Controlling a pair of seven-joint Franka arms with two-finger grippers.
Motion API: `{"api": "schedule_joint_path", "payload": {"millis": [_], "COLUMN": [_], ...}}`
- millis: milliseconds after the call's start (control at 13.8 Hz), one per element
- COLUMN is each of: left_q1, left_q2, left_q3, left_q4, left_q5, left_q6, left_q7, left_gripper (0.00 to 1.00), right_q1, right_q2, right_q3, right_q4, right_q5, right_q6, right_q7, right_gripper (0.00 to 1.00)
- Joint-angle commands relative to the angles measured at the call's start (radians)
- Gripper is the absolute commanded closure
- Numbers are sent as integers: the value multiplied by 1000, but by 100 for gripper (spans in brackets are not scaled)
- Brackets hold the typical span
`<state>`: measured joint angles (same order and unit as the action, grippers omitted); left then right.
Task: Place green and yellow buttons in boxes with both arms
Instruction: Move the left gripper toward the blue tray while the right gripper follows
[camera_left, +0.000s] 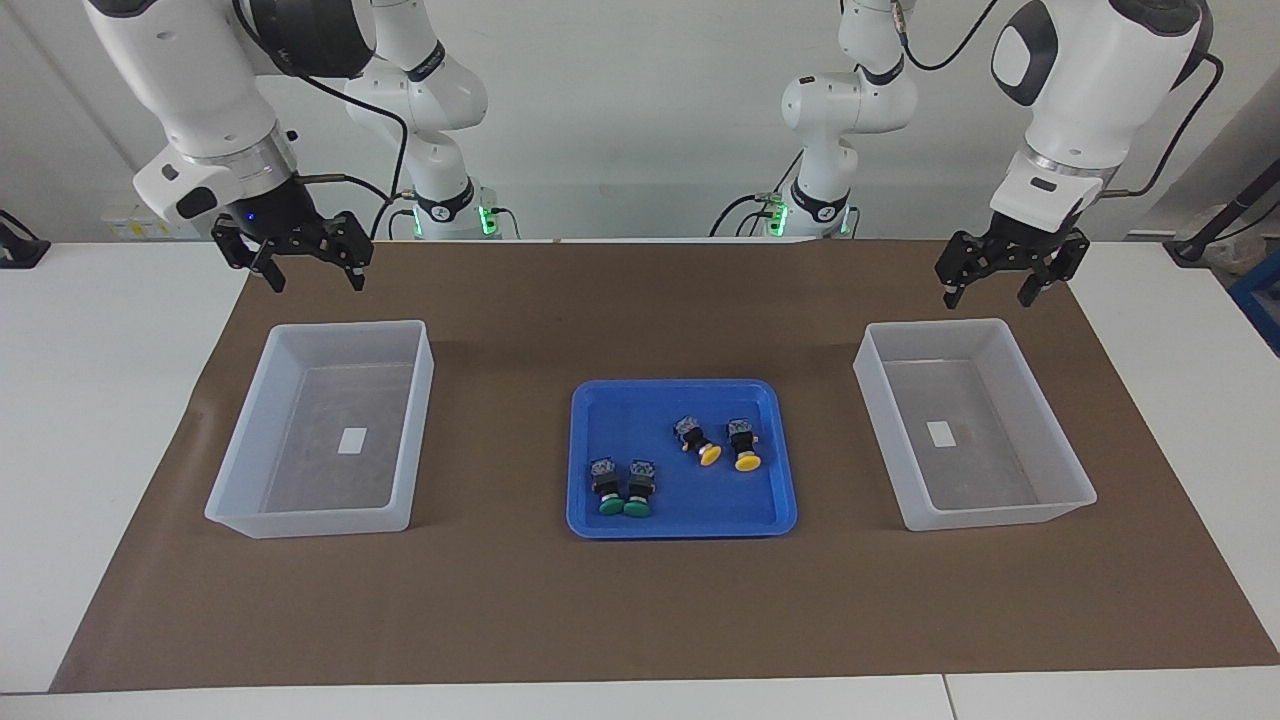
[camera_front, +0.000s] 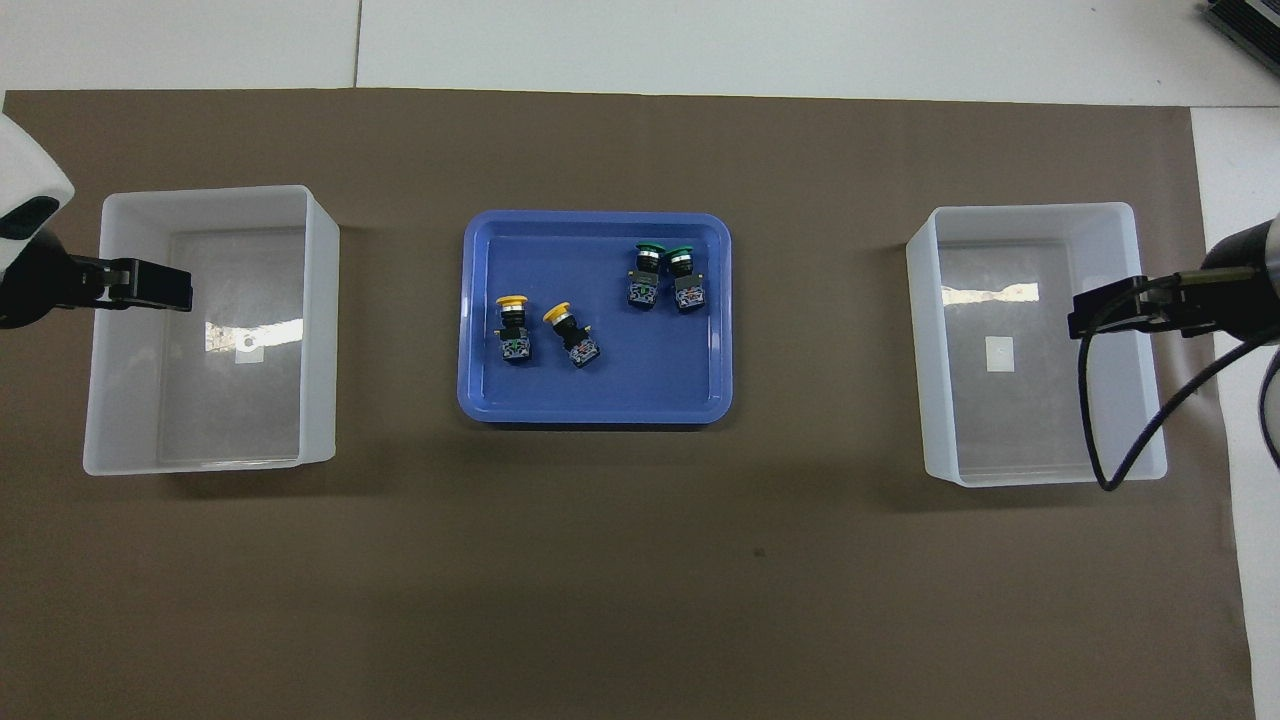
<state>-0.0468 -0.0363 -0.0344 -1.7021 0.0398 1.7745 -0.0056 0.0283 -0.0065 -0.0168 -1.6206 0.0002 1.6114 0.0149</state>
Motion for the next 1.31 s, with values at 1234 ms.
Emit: {"api": "schedule_joint_path", "payload": {"millis": [1234], "left_q1": [-245], "left_q2": [101], "left_q3": [-4], "left_q4": [-350], "left_q5": [9], "left_q6": [699], "left_q7": [-243], "left_gripper": [0], "right_q1": [-2], "right_q2": [-1], "right_q3": [9], "right_q4": [-8], "right_q5": [-9], "right_q6": [62], "right_q7": [-16], "right_gripper": [0]}}
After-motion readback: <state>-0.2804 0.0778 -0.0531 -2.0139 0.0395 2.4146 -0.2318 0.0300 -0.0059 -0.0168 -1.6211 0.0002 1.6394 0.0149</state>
